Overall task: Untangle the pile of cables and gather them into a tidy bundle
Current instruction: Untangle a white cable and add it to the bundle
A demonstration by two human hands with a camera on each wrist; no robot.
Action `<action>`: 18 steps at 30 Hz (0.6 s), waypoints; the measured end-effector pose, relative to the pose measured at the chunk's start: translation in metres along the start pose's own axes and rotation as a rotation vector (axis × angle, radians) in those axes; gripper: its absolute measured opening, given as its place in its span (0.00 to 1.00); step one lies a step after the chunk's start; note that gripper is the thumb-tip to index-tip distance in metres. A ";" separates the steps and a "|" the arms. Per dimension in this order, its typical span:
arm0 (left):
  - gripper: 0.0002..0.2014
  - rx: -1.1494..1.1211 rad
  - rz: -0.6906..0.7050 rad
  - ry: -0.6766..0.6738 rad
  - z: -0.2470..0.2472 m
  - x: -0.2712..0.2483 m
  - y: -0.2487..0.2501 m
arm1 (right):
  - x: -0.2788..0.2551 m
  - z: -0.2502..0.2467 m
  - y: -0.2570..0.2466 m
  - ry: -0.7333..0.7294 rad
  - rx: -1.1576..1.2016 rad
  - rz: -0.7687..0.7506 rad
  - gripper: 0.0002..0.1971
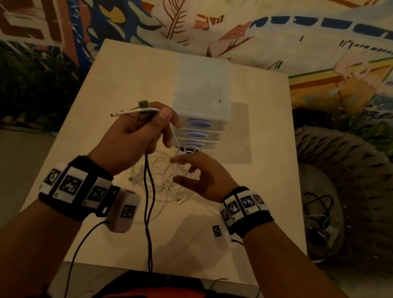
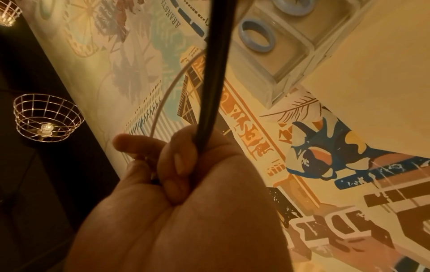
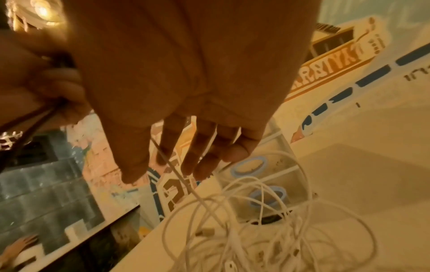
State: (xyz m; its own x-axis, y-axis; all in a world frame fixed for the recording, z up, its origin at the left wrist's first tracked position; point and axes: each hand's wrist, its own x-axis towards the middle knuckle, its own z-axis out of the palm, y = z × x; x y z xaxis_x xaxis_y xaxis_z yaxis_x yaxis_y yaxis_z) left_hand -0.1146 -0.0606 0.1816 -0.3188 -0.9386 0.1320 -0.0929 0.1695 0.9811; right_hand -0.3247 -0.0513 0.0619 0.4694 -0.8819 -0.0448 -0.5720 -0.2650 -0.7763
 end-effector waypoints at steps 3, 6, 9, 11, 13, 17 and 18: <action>0.15 0.075 0.029 -0.028 -0.002 -0.001 0.001 | 0.007 0.002 0.002 -0.043 -0.051 0.029 0.11; 0.15 0.120 0.040 0.029 -0.008 -0.004 0.000 | 0.007 -0.018 0.003 0.074 0.055 0.133 0.10; 0.13 0.250 0.052 0.086 -0.013 -0.005 -0.008 | 0.009 -0.037 0.002 0.223 0.131 0.146 0.09; 0.12 0.421 0.012 0.091 -0.014 -0.005 -0.018 | 0.016 -0.044 -0.002 0.282 0.204 0.130 0.10; 0.07 0.481 -0.037 0.112 -0.013 -0.006 -0.026 | 0.021 -0.052 -0.010 0.347 0.299 0.090 0.09; 0.07 0.406 -0.128 0.088 -0.008 -0.006 -0.028 | 0.021 -0.071 -0.037 0.434 0.255 -0.037 0.09; 0.09 0.395 -0.137 0.062 -0.006 -0.006 -0.027 | 0.020 -0.074 -0.045 0.432 0.222 -0.063 0.08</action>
State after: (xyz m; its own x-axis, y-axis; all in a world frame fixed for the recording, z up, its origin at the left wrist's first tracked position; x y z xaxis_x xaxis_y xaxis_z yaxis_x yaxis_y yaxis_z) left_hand -0.1048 -0.0617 0.1555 -0.2219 -0.9748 0.0247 -0.4890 0.1332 0.8621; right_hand -0.3400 -0.0861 0.1425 0.1492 -0.9604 0.2352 -0.3718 -0.2748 -0.8867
